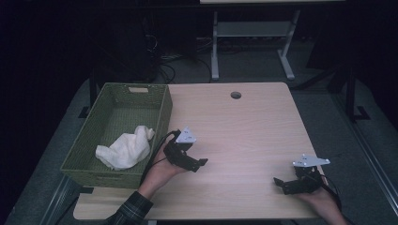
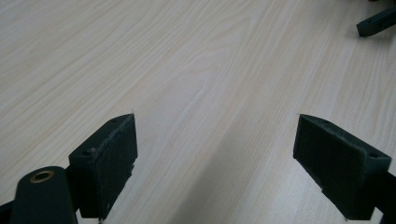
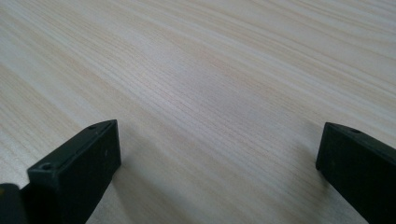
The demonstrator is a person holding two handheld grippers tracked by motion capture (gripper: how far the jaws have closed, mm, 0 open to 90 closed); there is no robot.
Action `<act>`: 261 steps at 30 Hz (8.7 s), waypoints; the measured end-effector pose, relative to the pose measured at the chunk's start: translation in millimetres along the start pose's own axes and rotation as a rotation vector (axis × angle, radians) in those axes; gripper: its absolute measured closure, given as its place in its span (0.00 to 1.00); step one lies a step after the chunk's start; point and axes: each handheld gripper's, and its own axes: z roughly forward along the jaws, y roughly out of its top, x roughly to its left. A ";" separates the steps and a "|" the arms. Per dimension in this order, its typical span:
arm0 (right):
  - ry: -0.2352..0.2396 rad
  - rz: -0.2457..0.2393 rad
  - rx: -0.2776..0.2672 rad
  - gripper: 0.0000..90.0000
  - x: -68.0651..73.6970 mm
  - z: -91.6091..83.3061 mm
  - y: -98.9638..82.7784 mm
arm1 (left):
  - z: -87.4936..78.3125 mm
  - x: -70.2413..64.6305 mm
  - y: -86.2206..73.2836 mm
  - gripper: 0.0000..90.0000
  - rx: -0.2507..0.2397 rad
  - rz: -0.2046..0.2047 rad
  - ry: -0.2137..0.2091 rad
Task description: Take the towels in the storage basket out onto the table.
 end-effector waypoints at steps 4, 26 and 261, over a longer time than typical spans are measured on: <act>0.000 0.000 0.000 0.00 0.0 0.1 0.0 | -1.3 0.0 1.5 0.14 -0.003 -0.005 -0.007; 0.000 0.001 0.000 0.00 0.1 0.1 0.0 | -20.3 8.8 17.6 0.15 -0.028 -0.002 -0.022; 0.000 0.001 0.000 0.00 0.1 0.0 0.0 | -57.7 18.9 109.6 0.92 -0.342 0.026 -0.248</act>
